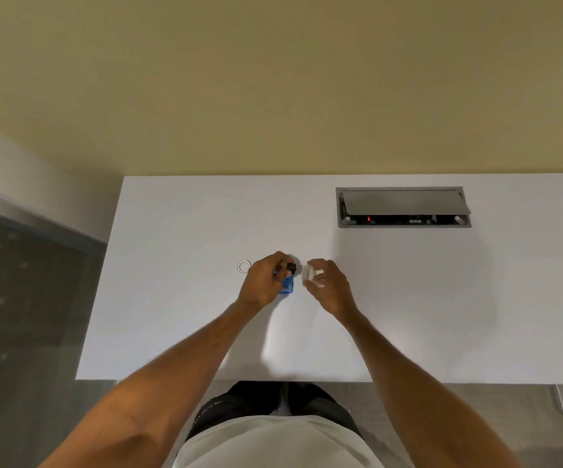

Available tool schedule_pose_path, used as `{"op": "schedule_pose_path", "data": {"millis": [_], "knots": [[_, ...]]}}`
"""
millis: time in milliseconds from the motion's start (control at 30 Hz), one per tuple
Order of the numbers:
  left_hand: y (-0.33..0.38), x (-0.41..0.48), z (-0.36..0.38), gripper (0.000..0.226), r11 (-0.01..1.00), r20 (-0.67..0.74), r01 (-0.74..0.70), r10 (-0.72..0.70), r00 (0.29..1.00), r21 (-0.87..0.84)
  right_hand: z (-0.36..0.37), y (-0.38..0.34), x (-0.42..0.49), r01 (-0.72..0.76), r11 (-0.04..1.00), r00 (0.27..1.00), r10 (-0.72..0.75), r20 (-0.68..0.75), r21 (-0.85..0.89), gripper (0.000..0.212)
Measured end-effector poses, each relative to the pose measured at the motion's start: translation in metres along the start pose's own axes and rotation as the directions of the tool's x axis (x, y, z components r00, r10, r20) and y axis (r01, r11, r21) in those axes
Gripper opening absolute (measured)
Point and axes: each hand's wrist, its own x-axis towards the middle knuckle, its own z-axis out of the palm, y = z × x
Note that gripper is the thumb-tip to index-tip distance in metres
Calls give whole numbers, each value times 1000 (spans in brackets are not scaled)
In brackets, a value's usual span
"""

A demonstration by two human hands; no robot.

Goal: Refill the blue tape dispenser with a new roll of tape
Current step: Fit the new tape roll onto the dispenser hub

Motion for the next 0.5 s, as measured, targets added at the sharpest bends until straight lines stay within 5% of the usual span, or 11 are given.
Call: {"op": "schedule_pose_path", "data": {"millis": [500], "knots": [[14, -20, -28, 21, 993, -46, -121, 120, 992, -20, -7, -35, -27, 162, 982, 985, -156, -66, 97, 36]]}}
